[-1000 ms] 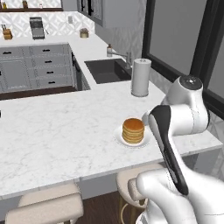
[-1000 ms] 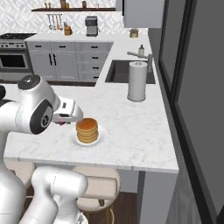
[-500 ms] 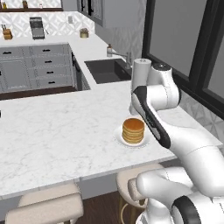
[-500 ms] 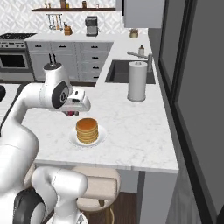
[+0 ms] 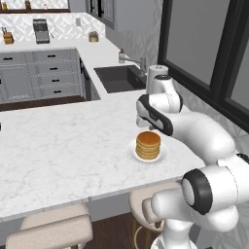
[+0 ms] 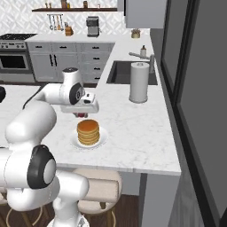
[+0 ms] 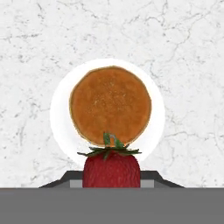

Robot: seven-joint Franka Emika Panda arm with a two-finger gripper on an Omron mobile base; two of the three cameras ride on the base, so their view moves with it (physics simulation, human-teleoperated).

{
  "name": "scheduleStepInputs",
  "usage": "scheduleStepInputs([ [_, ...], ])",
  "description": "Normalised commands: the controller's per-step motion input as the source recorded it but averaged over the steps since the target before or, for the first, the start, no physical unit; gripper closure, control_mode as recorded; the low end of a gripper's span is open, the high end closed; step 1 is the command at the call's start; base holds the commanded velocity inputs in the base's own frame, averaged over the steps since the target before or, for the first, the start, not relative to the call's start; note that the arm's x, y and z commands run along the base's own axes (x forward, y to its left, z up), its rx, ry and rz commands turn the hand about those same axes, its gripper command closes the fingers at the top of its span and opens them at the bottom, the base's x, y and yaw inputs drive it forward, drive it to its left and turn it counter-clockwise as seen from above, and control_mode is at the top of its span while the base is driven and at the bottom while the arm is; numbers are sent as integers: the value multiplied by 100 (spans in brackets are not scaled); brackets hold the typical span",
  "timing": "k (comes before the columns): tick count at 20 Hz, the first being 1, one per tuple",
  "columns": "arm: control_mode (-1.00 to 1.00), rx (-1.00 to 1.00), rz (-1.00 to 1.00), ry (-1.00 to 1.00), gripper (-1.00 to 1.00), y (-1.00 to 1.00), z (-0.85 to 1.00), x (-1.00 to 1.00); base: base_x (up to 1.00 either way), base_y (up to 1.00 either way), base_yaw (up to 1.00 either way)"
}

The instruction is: Take the strawberry from the fridge and place it on top of the pancake, located on the dining counter.

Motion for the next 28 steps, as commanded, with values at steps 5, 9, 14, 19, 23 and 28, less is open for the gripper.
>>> scheduleStepInputs([
  [5, -100, 0, 0, -4, 100, 0, -58, 42, 0, 0, 0],
  [9, -100, 0, 0, -9, 100, 0, -45, 3, 0, 0, 0],
  [14, -100, 0, 0, -5, 100, 0, -8, -5, 0, 0, 0],
  [19, -100, 0, 0, -3, 100, 0, -12, 17, 0, 0, 0],
  [23, -100, 0, 0, 1, 100, 0, -17, 28, 0, 0, 0],
  [28, -100, -1, 0, 2, 100, 0, -23, 8, 0, 0, 0],
])
